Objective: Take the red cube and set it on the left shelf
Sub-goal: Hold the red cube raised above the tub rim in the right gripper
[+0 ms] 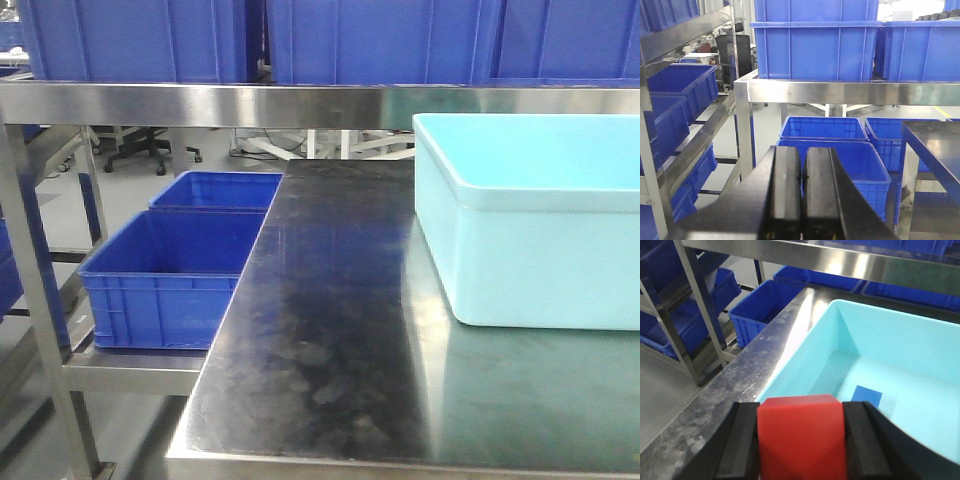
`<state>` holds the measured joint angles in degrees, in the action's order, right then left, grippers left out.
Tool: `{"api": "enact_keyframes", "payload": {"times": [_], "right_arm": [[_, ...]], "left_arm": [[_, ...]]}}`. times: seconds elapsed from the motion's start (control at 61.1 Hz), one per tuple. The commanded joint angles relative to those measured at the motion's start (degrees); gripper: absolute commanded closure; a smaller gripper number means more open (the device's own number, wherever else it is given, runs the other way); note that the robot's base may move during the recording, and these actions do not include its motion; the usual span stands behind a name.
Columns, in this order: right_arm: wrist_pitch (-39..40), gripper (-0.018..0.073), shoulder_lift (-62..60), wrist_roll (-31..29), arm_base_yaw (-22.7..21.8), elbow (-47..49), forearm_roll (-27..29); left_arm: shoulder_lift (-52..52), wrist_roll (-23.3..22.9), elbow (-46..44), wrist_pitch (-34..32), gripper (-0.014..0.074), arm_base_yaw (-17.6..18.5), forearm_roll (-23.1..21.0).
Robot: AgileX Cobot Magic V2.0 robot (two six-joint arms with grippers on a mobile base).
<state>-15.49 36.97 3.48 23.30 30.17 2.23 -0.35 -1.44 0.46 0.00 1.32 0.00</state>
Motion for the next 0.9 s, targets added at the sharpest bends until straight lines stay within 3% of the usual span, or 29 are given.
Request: {"api": "enact_keyframes", "payload": {"times": [0.0,0.884], "right_arm": [[7.3,0.0503,-1.3,-0.1,-0.2,0.5,-0.5],[7.6,0.0503,-1.3,-0.1,-0.2,0.5,-0.5]], "left_arm": [[-0.8,0.0,1.4,-5.0,0.0495,-0.1,0.0],[-0.8,0.0,1.4,-5.0,0.0495,-0.1,0.0]]}}
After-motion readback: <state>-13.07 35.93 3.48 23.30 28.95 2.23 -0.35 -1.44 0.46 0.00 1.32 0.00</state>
